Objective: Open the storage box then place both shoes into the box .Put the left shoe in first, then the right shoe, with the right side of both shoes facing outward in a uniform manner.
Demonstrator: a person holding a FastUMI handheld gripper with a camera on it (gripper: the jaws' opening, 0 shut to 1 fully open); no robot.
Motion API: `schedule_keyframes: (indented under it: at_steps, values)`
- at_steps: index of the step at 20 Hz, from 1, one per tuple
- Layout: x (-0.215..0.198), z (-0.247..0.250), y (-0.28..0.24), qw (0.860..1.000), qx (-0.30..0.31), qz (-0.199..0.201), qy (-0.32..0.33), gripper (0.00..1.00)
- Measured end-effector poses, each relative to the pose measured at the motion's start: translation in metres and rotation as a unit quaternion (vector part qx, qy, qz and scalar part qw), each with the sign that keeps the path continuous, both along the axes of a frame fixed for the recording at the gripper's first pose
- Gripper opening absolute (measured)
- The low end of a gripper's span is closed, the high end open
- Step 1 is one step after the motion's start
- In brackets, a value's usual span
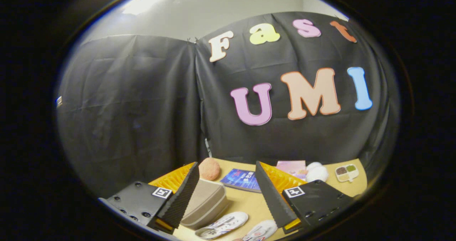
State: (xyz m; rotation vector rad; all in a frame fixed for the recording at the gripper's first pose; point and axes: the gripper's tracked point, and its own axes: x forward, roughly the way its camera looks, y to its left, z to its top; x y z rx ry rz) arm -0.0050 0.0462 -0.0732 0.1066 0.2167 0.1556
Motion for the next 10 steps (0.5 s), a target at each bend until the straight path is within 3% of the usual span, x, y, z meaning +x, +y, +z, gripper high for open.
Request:
schedule_keyframes:
  at_steps: [3, 6, 10]
  values:
    - [0.004, -0.050, 0.011, 0.992, 0.084, 0.005, 0.097, 0.96]
    - [0.007, -0.102, 0.020, 0.966, 0.181, -0.005, 0.185, 0.96]
    - [0.008, -0.165, 0.031, 0.933, 0.245, -0.010, 0.264, 0.96]
